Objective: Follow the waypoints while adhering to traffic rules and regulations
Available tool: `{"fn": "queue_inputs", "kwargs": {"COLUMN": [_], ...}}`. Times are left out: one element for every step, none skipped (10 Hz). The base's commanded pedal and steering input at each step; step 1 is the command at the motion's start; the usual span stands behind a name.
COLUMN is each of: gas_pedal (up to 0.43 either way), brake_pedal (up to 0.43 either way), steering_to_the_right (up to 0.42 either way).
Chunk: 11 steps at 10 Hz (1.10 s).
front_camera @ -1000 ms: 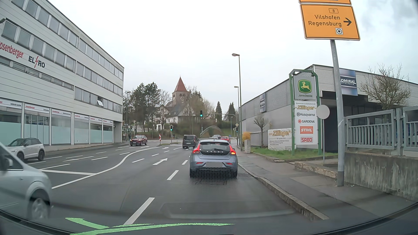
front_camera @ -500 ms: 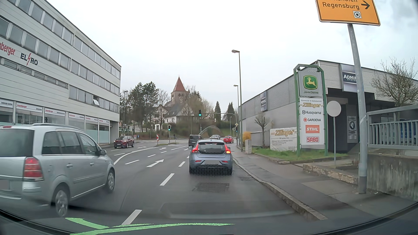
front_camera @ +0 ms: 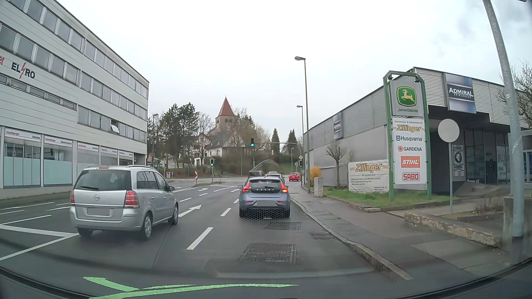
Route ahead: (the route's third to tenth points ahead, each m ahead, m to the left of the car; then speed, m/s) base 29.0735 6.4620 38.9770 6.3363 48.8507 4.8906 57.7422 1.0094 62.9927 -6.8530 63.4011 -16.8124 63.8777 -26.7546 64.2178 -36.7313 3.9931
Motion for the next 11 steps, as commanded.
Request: {"fn": "queue_inputs", "kwargs": {"gas_pedal": [0.39, 0.39, 0.39, 0.39, 0.39, 0.39, 0.39, 0.39, 0.378, 0.37, 0.358], "brake_pedal": [0.0, 0.0, 0.0, 0.0, 0.0, 0.0, 0.0, 0.0, 0.0, 0.0, 0.0], "steering_to_the_right": [0.001, -0.005, -0.008, -0.009, -0.009, -0.009, -0.009, -0.009, -0.009, -0.009, -0.009]}}
